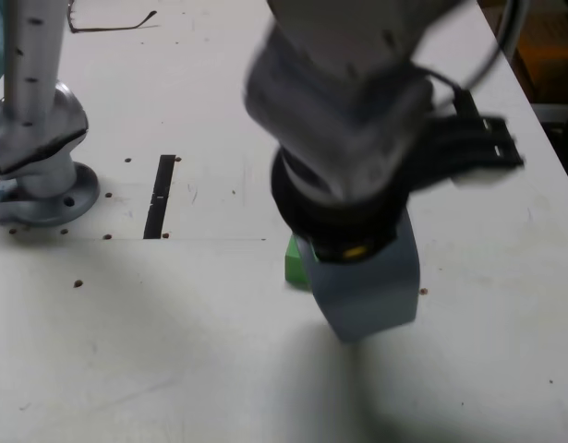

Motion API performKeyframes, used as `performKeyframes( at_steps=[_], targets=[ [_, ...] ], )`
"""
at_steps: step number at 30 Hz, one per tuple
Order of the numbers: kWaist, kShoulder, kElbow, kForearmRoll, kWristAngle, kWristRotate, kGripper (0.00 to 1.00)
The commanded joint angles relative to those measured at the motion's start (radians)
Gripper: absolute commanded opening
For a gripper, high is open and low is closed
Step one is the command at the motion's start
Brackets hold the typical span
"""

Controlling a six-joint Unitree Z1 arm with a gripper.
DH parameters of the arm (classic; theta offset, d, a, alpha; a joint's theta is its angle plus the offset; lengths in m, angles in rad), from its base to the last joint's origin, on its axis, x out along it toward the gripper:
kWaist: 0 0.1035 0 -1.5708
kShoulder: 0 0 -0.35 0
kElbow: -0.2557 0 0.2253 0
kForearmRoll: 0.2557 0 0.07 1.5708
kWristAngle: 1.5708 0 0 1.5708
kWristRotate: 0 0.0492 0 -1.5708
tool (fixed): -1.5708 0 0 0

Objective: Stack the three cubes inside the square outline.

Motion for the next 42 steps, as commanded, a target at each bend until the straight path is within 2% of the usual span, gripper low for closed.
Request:
performKeyframes(
  at_steps=[1, 5, 12, 23, 31, 42],
  targets=[
    [0.011, 0.013, -0.016, 0.005, -0.001, 0.013, 0.96],
    [0.033, 0.033, -0.033, 0.012, 0.002, 0.037, 0.96],
    [0.104, 0.039, -0.05, 0.023, 0.036, 0.101, 0.96],
    [0.153, 0.053, -0.032, 0.023, 0.05, 0.112, 0.96],
    [0.156, 0.065, -0.021, 0.028, 0.039, 0.145, 0.96],
    [0.19, 0.075, -0.01, 0.014, -0.021, 0.216, 0.96]
  ],
)
